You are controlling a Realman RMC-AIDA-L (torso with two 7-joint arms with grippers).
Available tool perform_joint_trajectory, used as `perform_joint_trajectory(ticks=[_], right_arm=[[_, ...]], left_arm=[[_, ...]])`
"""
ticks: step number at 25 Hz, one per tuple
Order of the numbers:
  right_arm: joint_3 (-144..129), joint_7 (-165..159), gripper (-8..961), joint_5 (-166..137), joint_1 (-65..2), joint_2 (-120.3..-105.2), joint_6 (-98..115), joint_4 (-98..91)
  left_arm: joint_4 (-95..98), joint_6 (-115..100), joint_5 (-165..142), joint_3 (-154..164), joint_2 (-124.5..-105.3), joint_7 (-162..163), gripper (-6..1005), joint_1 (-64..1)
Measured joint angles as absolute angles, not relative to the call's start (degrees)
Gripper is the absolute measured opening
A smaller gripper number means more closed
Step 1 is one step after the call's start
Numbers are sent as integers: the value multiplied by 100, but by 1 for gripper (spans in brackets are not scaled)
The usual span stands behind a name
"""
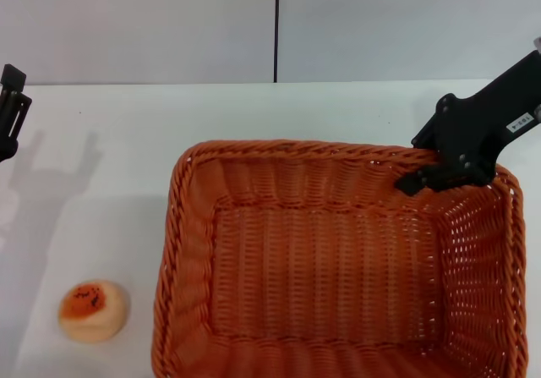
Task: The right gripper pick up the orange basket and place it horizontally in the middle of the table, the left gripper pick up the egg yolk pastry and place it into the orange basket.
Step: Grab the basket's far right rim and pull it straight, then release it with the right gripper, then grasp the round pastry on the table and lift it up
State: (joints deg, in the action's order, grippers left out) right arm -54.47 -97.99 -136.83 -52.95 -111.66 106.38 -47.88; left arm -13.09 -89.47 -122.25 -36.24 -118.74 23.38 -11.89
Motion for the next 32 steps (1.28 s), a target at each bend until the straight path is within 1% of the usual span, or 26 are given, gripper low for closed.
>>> perform_joint_trajectory(ticks=[6,14,20,24,26,27,28,31,32], right_arm=[[-5423,-10006,270,-13975,-5424,-11171,10610,-4598],[-5376,-10029,285,-14047,-5382,-11188,10372,-4672],[-5020,-9974,389,-14002,-5210,-11208,9994,-5089],[-4342,-9754,389,-13429,-4940,-11223,9738,-5426],[-4036,-9686,388,-12904,-4723,-11202,9629,-5465],[-3696,-9621,388,-12338,-4445,-11207,9485,-5466],[-3696,-9621,388,-12338,-4445,-11207,9485,-5466],[-3117,-9397,388,-11120,-3826,-11271,9168,-5299],[-2861,-9089,388,-10273,-3372,-11323,8999,-5015]], left_arm=[[-1373,-8931,-12225,-3618,-11874,2338,860,-1167],[-1408,-8899,-12225,-3550,-11874,2338,859,-1176],[-1407,-8889,-12227,-3522,-11882,2338,859,-1180],[-1406,-8881,-12226,-3501,-11882,2338,859,-1192],[-1406,-8885,-12225,-3485,-11875,2338,859,-1211],[-1406,-8903,-12225,-3479,-11864,2344,859,-1212],[-1406,-8903,-12225,-3479,-11864,2344,859,-1212],[-1127,-9050,-12227,-3379,-11814,2854,859,-1218],[-959,-9160,-12227,-3335,-11809,3029,859,-1229]])
